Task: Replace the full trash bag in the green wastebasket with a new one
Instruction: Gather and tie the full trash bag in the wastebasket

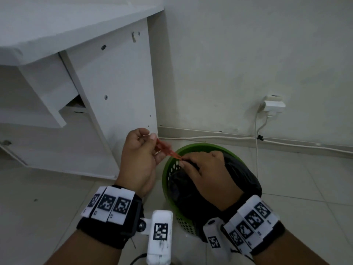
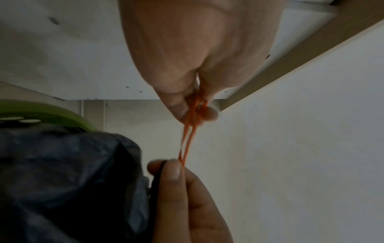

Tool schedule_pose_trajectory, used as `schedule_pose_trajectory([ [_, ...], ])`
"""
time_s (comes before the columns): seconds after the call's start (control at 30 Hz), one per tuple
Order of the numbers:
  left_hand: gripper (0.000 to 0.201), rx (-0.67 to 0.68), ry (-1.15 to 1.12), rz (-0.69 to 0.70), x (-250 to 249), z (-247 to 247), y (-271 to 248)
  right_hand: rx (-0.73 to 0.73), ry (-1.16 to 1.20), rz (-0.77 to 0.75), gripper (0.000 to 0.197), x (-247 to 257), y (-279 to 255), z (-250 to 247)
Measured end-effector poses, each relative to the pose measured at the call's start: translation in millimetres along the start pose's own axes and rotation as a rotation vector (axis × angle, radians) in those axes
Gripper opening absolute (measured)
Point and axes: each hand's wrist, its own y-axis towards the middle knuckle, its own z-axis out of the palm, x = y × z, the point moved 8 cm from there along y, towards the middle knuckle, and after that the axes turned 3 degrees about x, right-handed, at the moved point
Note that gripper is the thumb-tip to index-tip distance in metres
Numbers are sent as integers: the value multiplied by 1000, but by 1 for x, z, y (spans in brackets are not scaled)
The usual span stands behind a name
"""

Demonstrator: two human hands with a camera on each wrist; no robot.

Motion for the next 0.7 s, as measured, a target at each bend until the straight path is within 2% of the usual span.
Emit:
schedule_pose_trajectory([
  [0.07, 20, 85, 96, 4, 12, 5, 1, 99, -128, -6, 37, -14, -7, 1],
  [0.1, 21, 127, 239, 50, 15, 6, 1, 150, -198, -14, 42, -21, -11, 4],
  [0.17, 18, 228, 652, 209, 17, 15, -1, 196, -280, -13, 44, -34, -17, 8],
  [0.23, 12, 393, 966, 380, 21, 32, -8, 186, -298, 6, 40, -46, -22, 5],
  [0.37, 38, 725, 1437, 472, 55, 45, -20, 193, -359, -28, 36, -63, -32, -1],
  [0.43, 44, 739, 1488, 481, 65, 37, -15, 206, -399, -46, 37, -70, -36, -4],
  [0.53, 37, 653, 1397, 436, 65, 16, 2, 241, -403, 8, 40, -92, -43, -9],
  [0.6, 33, 645, 1368, 397, 67, 3, 10, 292, -407, 37, 45, -105, -48, -9],
  [0.7, 30, 617, 1424, 447, 70, -6, 14, 347, -427, 26, 50, -106, -48, -5],
])
